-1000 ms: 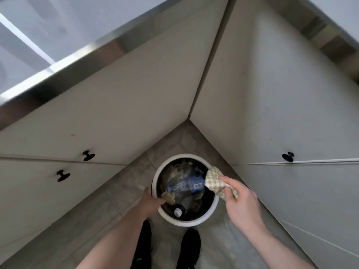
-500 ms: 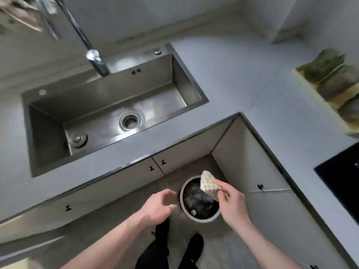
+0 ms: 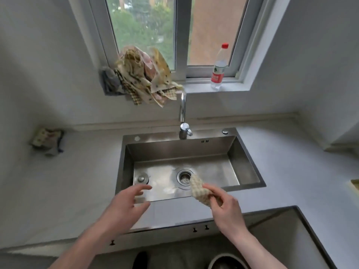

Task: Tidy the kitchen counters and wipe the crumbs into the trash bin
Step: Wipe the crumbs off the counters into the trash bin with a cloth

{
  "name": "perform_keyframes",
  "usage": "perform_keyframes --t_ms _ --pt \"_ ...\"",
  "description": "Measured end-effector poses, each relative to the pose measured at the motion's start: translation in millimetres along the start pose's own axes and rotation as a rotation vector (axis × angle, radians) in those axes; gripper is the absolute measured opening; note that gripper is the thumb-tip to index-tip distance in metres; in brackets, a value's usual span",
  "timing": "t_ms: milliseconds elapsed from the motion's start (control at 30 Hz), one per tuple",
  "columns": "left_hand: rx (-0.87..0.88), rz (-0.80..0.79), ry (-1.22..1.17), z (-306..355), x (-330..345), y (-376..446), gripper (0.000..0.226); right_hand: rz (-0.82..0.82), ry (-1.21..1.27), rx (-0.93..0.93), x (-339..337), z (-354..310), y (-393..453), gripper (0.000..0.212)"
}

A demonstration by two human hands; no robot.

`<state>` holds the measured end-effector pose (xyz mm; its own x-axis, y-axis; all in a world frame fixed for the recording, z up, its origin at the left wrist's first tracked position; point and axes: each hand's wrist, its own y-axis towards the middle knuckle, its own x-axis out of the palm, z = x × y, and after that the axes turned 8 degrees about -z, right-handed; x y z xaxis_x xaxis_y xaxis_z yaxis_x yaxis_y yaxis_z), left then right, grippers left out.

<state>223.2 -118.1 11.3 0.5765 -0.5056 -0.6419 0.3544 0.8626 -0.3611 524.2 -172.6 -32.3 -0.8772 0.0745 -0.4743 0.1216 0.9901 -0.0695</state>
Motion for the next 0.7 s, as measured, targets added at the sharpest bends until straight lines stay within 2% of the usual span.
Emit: perform_keyframes --t_ms 300,567,700 --pt "0.013 0.076 0.080 -92 -170 69 0.035 -0.021 0.005 -0.095 124 -101 140 0.045" --pt "-0.027 0.138 0.113 -136 -250 123 0.038 -0.094 -0.124 -0.157 178 -157 240 0.042" --pt "-0.081 0.172 0.088 -156 -276 133 0.032 -0.136 -0.150 -0.164 205 -178 287 0.043"
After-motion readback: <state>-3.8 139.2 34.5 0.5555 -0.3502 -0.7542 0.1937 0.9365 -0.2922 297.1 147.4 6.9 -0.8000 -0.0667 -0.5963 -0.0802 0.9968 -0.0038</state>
